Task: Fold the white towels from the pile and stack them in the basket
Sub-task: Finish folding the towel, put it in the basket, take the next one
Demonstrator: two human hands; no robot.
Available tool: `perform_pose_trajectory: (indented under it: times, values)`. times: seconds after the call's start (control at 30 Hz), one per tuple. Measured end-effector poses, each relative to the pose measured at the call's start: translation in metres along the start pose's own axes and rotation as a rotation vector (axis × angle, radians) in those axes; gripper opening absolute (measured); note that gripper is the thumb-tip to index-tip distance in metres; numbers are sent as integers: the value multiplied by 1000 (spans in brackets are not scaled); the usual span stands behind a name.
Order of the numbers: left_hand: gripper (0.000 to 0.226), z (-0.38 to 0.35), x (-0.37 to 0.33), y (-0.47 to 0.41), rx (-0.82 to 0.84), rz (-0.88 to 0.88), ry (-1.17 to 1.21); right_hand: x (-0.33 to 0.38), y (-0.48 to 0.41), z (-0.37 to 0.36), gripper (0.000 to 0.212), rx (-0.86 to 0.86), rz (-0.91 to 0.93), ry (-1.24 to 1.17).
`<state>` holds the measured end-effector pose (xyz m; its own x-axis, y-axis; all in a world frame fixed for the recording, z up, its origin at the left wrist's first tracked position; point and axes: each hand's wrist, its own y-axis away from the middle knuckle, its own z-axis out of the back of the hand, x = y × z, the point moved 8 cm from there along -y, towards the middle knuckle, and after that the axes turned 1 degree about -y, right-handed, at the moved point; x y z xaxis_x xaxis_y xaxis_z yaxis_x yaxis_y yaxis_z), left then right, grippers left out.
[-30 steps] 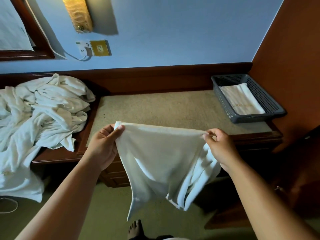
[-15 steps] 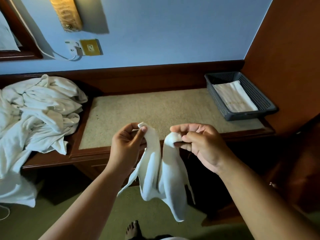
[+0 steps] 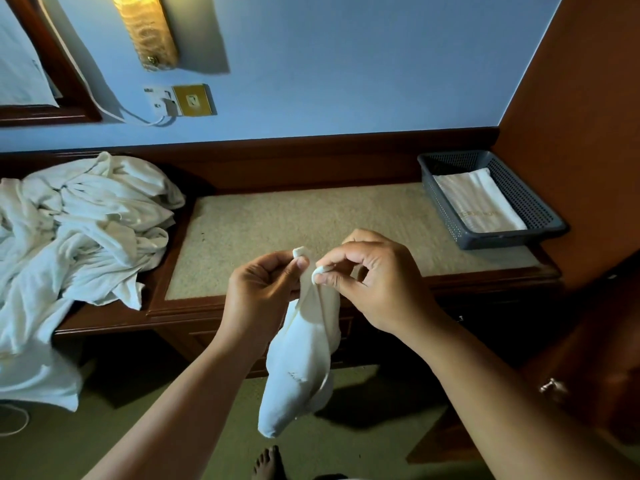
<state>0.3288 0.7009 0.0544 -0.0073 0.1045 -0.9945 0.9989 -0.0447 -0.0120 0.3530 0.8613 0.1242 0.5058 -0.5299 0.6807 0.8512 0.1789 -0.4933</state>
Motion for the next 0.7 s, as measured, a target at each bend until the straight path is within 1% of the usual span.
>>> perform_pose_trajectory:
  times: [0.07,0.17,0.27,0.33,0.43,0.5,0.6,0.7]
  values:
    - [24,0,1,2,21,8,5,4,-6,-2,9,10,40,32]
    - [24,-1,-1,4,45,-18,-26,4,-10,-1,8,-19,54,69]
    - [23,-2,0,6,79,-25,-52,-1,-12,-1,8,-40,11,97]
    - [22,-6,3,9,139,-7,-34,-6,-13,-1,9,-45,-31,86]
    - [29,-15,3,14,211,-15,5,-13,-14,1,12,-42,-97,57]
    - [33,-16,4,13,169,-28,26,-20,-13,3,17,-40,-157,52]
    - [33,-18,8,12,94,-2,104,-31,-12,6,25,-24,-217,30]
    - [32,-21,8,12,61,-7,115,-39,-12,8,19,32,-241,16]
